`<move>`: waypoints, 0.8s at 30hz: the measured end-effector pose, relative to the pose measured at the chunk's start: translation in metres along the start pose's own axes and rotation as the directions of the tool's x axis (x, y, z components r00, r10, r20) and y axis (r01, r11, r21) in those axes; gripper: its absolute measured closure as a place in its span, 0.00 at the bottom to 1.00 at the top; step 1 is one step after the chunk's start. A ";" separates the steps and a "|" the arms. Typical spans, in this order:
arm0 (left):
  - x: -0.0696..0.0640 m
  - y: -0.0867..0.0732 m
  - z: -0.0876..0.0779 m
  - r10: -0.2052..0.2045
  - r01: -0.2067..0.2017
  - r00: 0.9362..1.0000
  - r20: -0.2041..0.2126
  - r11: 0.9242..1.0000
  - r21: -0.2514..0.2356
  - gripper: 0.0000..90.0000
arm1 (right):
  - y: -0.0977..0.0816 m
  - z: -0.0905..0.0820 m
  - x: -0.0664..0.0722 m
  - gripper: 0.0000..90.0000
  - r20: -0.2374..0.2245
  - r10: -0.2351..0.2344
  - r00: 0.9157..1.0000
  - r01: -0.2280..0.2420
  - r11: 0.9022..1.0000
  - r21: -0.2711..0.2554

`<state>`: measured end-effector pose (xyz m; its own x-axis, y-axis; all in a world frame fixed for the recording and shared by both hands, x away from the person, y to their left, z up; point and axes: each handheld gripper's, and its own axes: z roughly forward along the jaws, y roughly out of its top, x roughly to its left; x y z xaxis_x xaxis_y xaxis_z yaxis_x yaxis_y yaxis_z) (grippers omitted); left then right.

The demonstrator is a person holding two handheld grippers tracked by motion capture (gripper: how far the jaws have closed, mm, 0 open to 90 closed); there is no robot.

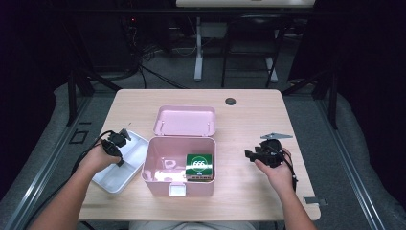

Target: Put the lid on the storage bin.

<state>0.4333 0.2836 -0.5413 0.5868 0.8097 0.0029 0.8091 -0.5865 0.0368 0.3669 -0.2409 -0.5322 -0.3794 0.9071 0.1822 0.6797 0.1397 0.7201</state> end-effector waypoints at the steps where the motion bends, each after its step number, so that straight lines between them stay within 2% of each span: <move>1: 0.000 0.000 0.000 0.001 -0.001 1.000 0.003 1.000 0.001 0.98 | 0.000 0.000 0.000 0.54 -0.001 0.003 1.000 -0.003 1.000 0.001; 11: -0.001 0.000 -0.001 0.015 -0.014 1.000 -0.004 1.000 0.017 0.99 | -0.001 0.001 -0.002 0.54 -0.004 0.011 1.000 -0.011 1.000 0.000; 20: 0.000 -0.002 -0.010 0.013 -0.013 1.000 0.004 1.000 0.013 0.99 | -0.001 0.001 -0.003 0.54 -0.006 0.020 1.000 -0.020 1.000 0.006; 24: 0.000 -0.003 -0.015 0.017 -0.017 1.000 -0.007 1.000 0.010 0.99 | -0.002 0.003 -0.003 0.54 -0.006 0.023 1.000 -0.023 1.000 0.006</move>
<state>0.4301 0.2856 -0.5262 0.6006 0.7995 0.0108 0.7991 -0.6006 0.0270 0.3685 -0.2432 -0.5360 -0.3675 0.9076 0.2032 0.6920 0.1208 0.7118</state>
